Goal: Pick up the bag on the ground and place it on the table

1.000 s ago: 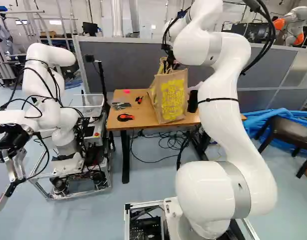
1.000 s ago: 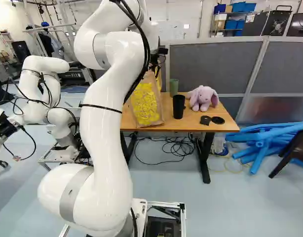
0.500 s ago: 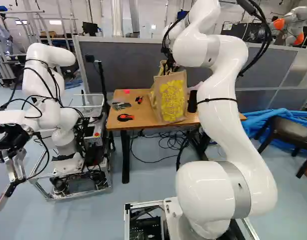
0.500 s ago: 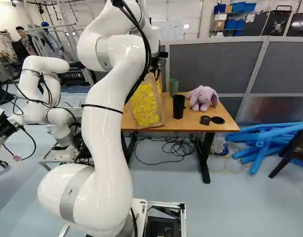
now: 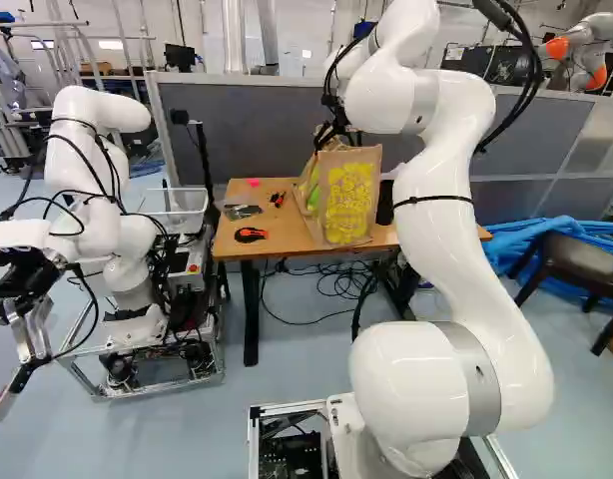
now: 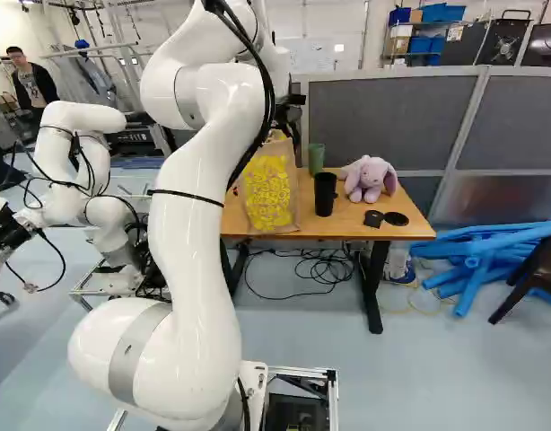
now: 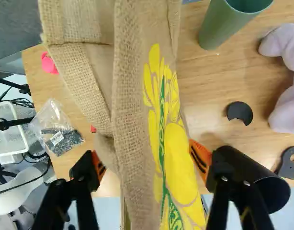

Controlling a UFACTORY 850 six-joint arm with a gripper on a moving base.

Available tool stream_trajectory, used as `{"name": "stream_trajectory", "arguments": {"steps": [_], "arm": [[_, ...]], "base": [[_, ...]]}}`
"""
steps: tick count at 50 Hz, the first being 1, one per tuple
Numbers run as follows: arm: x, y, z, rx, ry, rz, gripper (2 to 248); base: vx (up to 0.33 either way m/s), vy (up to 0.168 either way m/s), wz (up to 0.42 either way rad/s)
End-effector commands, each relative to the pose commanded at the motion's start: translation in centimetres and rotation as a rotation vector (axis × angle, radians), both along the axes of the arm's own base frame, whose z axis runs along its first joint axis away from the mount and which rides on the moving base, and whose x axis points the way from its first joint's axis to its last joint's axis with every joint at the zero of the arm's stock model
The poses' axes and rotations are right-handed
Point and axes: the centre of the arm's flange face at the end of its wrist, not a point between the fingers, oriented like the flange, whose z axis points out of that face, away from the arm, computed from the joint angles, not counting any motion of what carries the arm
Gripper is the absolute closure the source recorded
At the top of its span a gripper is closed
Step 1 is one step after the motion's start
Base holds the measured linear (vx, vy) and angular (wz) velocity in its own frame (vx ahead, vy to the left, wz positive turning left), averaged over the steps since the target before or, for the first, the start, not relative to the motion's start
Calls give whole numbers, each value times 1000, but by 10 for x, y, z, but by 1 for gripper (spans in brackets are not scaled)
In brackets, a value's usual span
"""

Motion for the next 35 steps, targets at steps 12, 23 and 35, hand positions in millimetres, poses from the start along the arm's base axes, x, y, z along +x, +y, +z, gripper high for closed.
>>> {"name": "stream_trajectory", "arguments": {"steps": [12, 23, 35], "arm": [[-5, 1, 16, -2, -22, 0, 3], [-10, 1, 33, -5, -44, 0, 3], [-16, 2, 50, -7, -69, 0, 3]], "base": [[0, 0, 0], [0, 0, 0], [0, 0, 0]]}}
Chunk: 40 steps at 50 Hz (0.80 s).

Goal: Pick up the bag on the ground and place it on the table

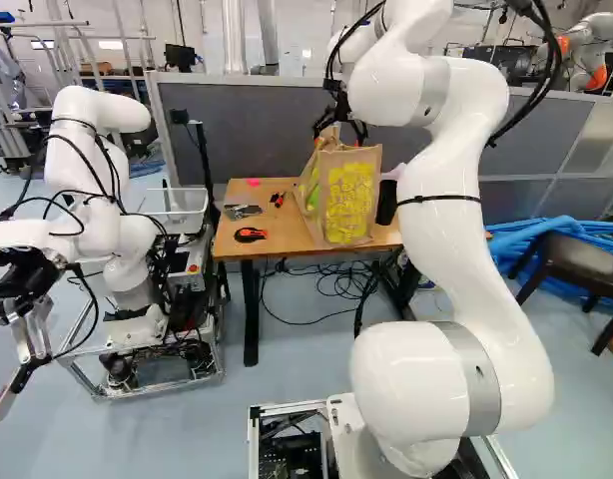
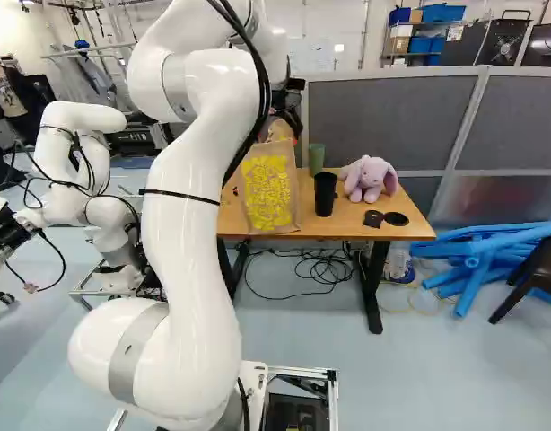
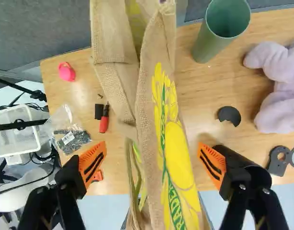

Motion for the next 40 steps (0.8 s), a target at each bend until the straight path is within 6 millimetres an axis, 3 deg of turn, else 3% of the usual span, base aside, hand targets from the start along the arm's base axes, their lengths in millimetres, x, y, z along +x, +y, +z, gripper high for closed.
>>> {"name": "stream_trajectory", "arguments": {"steps": [40], "arm": [[-19, 2, 57, -9, -87, 0, 3]], "base": [[0, 0, 0]]}}
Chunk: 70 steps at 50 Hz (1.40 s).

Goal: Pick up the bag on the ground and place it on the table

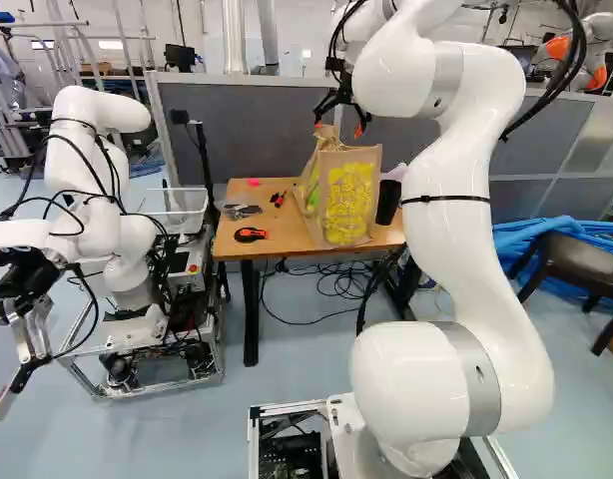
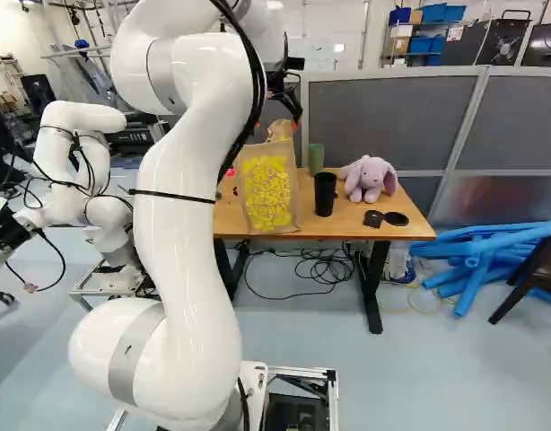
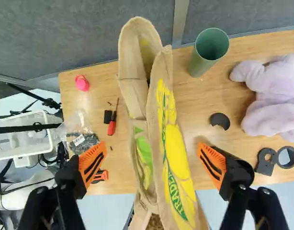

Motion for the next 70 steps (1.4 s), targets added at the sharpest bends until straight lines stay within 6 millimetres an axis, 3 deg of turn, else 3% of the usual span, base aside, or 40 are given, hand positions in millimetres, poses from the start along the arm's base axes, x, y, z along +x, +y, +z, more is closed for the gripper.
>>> {"name": "stream_trajectory", "arguments": {"steps": [18, 70], "arm": [[-7, 1, 21, -4, -33, 0, 3], [-7, 1, 21, -4, -33, 0, 3]], "base": [[0, 0, 0], [-43, 1, 7]]}}
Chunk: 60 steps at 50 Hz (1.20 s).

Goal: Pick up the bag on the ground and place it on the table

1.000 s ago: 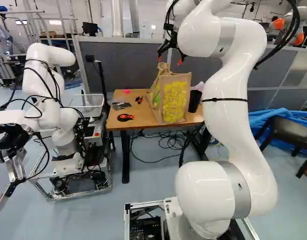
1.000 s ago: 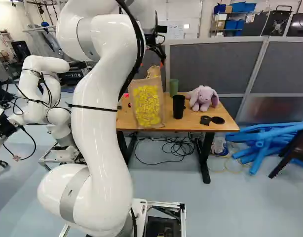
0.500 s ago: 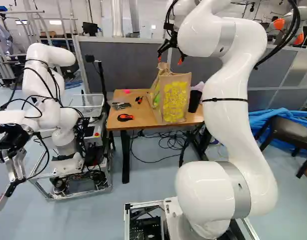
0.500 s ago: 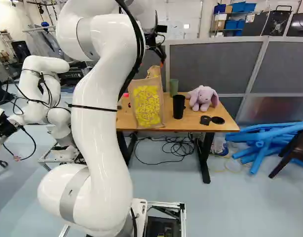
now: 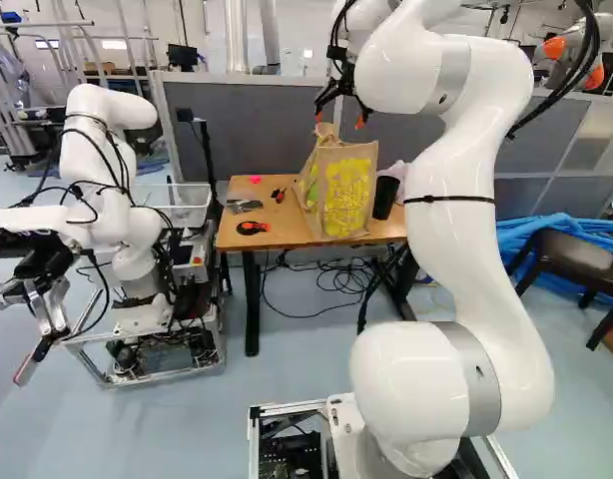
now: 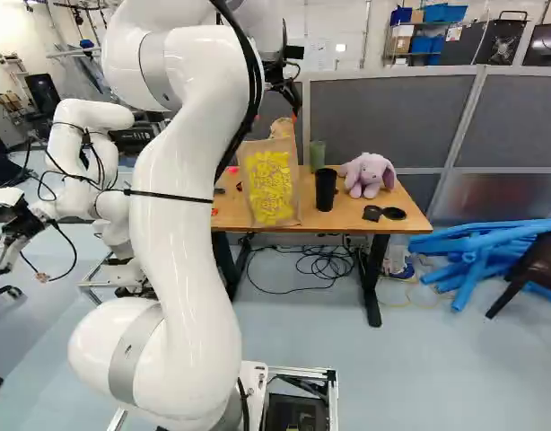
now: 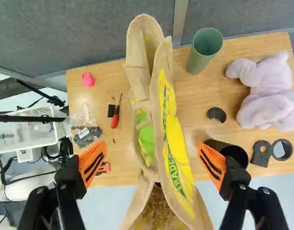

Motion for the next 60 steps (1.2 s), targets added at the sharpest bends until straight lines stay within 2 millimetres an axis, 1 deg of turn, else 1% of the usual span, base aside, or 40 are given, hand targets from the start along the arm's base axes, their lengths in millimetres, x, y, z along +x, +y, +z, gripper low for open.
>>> {"name": "stream_trajectory", "arguments": {"steps": [60], "arm": [[0, 0, 0, 0, 0, 0, 3]], "base": [[-105, 0, 15]]}}
